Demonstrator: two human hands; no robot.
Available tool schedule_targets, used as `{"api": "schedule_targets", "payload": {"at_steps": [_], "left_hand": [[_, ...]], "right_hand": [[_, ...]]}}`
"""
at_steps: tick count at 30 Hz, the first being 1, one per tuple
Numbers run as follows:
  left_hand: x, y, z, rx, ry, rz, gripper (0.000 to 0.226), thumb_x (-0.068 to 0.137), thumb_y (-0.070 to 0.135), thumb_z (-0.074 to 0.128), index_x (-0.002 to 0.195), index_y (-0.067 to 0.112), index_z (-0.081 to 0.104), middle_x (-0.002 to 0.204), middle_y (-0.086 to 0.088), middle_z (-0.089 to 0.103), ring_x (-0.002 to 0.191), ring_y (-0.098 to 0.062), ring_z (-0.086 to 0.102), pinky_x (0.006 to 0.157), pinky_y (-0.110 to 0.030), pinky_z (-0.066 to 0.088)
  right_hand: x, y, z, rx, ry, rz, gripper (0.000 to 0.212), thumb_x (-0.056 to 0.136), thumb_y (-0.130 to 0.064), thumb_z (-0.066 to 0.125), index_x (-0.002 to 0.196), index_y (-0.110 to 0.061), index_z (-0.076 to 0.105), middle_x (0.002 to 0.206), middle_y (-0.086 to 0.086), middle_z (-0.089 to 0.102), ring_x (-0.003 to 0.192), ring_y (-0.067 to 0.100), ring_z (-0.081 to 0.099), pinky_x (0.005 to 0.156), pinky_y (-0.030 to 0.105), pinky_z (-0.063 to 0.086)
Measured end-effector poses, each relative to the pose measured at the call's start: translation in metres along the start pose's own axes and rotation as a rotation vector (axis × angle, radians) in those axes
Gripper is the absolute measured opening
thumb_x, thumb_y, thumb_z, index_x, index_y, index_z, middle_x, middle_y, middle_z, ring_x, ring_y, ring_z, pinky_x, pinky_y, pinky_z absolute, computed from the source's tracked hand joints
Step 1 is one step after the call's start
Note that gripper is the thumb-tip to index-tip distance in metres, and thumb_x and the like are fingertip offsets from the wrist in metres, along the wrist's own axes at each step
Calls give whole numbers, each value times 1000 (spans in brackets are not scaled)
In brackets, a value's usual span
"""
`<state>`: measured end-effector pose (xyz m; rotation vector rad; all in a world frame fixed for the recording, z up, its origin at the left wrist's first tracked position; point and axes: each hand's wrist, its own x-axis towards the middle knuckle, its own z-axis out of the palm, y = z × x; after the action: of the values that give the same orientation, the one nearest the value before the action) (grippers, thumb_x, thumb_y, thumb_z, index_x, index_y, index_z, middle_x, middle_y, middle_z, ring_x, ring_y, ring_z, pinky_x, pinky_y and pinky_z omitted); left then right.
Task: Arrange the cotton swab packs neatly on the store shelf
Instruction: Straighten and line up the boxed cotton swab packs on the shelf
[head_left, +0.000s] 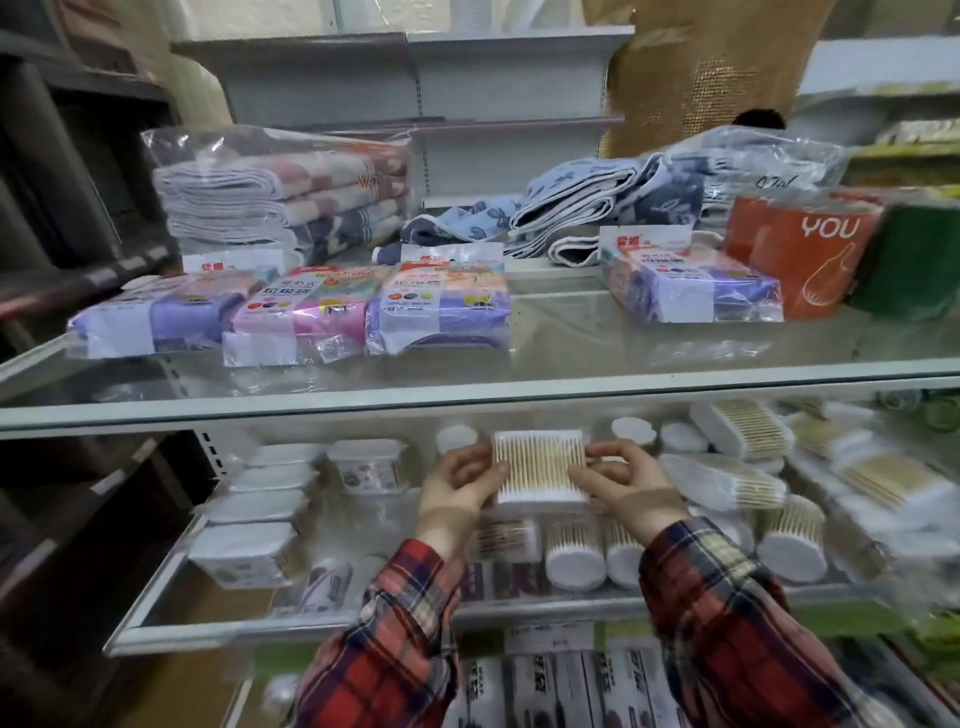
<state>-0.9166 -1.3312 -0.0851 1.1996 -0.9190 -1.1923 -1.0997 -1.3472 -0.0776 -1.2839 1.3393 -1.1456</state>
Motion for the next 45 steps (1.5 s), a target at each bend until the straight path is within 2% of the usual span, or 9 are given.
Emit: {"api": "schedule_targets", "payload": {"at_steps": [5,11,18,24,27,30,34,38,45], "left_hand": [[-6,-10,-1,1,32,-12,28,84,6,68,110,14,64,110,-7,69,100,-22,66,84,-32,54],[-12,-7,-7,-20,47,-15,27,82,5,69,106,14,65,107,-7,72,102,-25,67,94,-42,52],[-18,2,-28,-58,82,-35,16,90,11,60,105,11,67,103,-7,74,94,-21,70,78,-28,52],[-13,19,-63,68,105,-252,35,95,35,52,110,6,64,58,-4,61,44,-12,49,42,-20,38],[-19,28,-68,65,-10,-328,38,96,40,48,111,7,61,66,-9,67,48,-16,55,45,-23,42],[-27,35,-67,66,-75,-365,41,95,45,48,111,9,61,80,-15,73,52,-20,64,43,-21,46],[-29,39,-72,48,-82,-381,43,92,48,50,112,10,60,92,-21,74,56,-22,69,41,-20,49],[-34,42,-78,20,-73,-340,44,72,37,70,107,11,65,87,-19,74,61,-22,72,46,-24,57],[-35,36,-87,-27,-46,-308,35,67,24,74,95,4,70,85,-18,75,65,-19,72,56,-25,60]], "right_hand": [[-1,8,2,21,-12,-22,29,79,-12,74,101,-16,57,98,7,69,89,14,65,60,10,46],[-3,10,2,92,-52,-14,41,78,-11,75,113,-18,55,102,6,68,89,14,66,68,17,51],[-7,-1,6,63,-163,-65,45,81,-7,71,119,-23,54,97,-8,64,87,2,62,61,7,49],[-13,-1,15,106,-197,-135,38,79,-2,71,106,-27,60,101,-11,68,92,1,64,73,11,53],[-16,-2,22,87,-198,-202,42,76,-1,74,106,-27,63,104,-9,70,94,2,67,86,18,53],[-20,-6,29,88,-230,-296,46,73,2,75,103,-30,64,103,-8,71,97,4,67,85,17,52],[-27,-12,34,-51,-242,-500,47,70,-5,80,94,-43,68,103,-21,69,102,-1,63,92,14,47],[-31,-12,37,-287,-245,-694,45,70,-6,78,98,-39,68,109,-20,67,109,-1,59,95,12,41],[-32,0,41,-373,-253,-710,53,68,1,74,96,-43,63,117,-28,62,112,-10,54,99,5,35]]}}
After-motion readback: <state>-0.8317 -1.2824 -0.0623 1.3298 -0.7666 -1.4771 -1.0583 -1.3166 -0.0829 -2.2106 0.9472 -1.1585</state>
